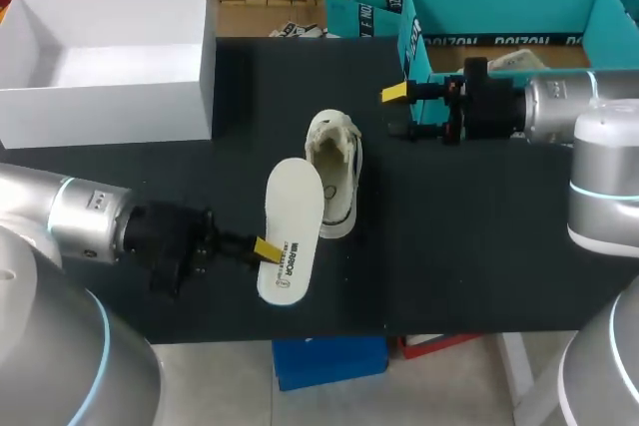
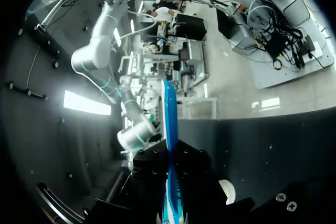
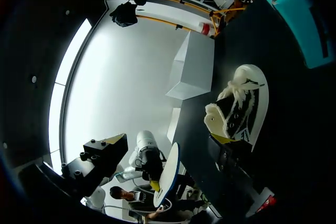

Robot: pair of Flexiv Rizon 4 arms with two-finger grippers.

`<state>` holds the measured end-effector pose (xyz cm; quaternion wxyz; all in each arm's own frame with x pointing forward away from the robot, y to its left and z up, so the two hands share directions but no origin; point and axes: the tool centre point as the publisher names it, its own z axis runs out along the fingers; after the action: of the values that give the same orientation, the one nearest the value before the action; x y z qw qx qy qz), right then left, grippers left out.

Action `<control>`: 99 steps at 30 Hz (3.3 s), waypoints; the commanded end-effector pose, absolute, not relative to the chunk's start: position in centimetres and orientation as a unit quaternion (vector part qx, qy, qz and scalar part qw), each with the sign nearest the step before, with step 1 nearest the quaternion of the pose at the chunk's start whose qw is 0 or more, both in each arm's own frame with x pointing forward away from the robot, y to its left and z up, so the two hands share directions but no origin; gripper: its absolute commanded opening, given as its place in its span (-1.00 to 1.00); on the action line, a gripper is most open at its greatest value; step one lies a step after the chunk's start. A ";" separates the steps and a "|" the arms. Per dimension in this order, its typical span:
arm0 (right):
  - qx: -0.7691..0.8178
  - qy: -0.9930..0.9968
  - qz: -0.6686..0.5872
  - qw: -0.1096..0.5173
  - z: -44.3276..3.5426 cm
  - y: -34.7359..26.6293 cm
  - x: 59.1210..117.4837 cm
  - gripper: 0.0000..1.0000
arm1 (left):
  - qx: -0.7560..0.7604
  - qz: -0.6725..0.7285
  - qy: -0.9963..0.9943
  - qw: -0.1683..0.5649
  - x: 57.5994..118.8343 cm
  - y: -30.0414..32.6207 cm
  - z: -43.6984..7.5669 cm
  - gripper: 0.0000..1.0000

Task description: Take the shoe out of the shoebox, open the shoe tongue, remove and reinsert the insole, then place the shoe into the shoebox

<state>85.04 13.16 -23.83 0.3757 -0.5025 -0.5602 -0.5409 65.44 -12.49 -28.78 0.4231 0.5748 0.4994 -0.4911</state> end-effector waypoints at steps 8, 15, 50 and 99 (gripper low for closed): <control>-0.503 -0.559 -0.541 0.375 -23.9 13.3 85.0 1.00 | 0.600 -0.470 0.473 0.441 66.8 -12.7 -29.1 -1.00; -0.503 -0.559 -0.541 0.375 -23.9 13.3 85.0 1.00 | 0.599 -0.462 0.462 0.463 68.6 -13.1 -28.6 -1.00; -0.497 -0.567 -0.535 0.381 -23.9 13.0 85.4 1.00 | 0.584 -0.457 0.454 0.495 74.4 -16.6 -28.3 -1.00; -0.497 -0.574 -0.494 0.424 -28.0 21.6 81.1 -1.00 | 0.584 -0.457 0.454 0.495 74.4 -16.6 -28.3 -1.00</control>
<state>81.11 21.46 -28.02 0.4259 -0.4951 -0.5740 -0.4940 74.61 -16.48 -28.27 0.4932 0.5837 0.4524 -0.4598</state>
